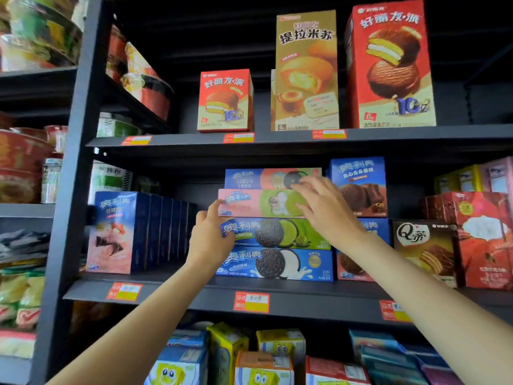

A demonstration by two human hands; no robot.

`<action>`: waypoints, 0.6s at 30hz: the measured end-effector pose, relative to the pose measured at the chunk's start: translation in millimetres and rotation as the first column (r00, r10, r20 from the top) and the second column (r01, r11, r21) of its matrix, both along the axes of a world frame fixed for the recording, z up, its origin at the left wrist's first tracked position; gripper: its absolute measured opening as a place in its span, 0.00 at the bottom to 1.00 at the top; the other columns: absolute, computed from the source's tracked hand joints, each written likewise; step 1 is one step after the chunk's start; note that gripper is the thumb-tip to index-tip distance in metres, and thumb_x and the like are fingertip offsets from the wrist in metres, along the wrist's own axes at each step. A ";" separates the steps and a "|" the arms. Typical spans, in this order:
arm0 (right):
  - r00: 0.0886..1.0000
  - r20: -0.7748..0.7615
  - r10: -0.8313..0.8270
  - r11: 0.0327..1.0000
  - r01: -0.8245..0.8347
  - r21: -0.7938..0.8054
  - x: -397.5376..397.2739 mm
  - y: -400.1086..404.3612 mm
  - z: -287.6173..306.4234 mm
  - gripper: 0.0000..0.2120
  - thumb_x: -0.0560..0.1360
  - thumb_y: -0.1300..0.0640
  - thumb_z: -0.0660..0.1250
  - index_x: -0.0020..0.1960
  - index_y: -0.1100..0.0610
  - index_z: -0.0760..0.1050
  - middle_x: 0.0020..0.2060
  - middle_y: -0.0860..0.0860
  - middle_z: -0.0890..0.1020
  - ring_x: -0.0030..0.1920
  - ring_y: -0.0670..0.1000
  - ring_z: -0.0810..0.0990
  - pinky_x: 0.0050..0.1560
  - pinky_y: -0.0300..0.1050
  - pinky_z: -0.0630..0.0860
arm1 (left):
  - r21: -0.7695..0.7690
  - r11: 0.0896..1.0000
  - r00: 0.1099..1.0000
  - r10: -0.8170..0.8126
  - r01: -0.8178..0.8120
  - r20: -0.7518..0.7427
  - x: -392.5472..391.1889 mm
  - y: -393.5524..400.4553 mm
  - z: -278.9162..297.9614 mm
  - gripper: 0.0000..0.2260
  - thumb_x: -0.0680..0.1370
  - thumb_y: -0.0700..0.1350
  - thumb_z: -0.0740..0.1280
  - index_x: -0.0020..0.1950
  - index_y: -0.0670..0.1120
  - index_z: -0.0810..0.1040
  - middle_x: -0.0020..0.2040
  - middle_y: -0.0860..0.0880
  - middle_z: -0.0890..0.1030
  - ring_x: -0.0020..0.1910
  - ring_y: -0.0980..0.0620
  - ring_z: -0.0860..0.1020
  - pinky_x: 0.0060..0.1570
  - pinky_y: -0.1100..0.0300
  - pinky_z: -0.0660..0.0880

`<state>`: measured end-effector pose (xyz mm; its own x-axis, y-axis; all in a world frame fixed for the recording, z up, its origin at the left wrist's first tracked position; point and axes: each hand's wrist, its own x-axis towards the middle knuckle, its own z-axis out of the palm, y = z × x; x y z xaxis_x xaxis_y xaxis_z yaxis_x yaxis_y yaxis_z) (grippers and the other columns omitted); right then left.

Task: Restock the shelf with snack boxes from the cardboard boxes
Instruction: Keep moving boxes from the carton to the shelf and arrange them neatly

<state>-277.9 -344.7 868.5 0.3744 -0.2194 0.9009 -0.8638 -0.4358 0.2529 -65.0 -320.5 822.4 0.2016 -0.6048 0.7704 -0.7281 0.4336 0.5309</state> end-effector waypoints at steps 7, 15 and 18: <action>0.885 0.035 0.464 0.858 -0.440 -0.266 113.1 56.2 -59.8 0.11 0.73 0.67 0.59 0.51 0.65 0.78 0.50 0.61 0.77 0.51 0.57 0.73 0.52 0.50 0.70 | -0.371 0.926 0.997 0.078 -0.073 0.000 37.8 52.0 -40.3 0.18 0.71 0.37 0.60 0.61 0.42 0.70 0.58 0.45 0.70 0.57 0.46 0.70 0.56 0.49 0.68; 0.700 0.124 0.703 0.609 -0.683 0.404 301.2 127.5 -317.6 0.13 0.70 0.70 0.62 0.54 0.66 0.76 0.54 0.62 0.75 0.55 0.58 0.73 0.56 0.52 0.71 | -0.065 0.969 0.963 0.244 -0.238 0.115 219.1 146.3 -288.3 0.14 0.68 0.38 0.59 0.53 0.39 0.72 0.50 0.43 0.73 0.50 0.46 0.70 0.49 0.48 0.69; 0.757 0.165 0.632 0.501 -0.561 0.659 370.5 150.1 -455.4 0.17 0.68 0.68 0.62 0.57 0.64 0.73 0.55 0.62 0.73 0.55 0.60 0.72 0.58 0.51 0.69 | 0.262 0.893 0.929 0.332 -0.365 0.161 300.4 193.3 -425.3 0.15 0.67 0.42 0.56 0.53 0.47 0.67 0.51 0.41 0.73 0.51 0.44 0.69 0.49 0.48 0.66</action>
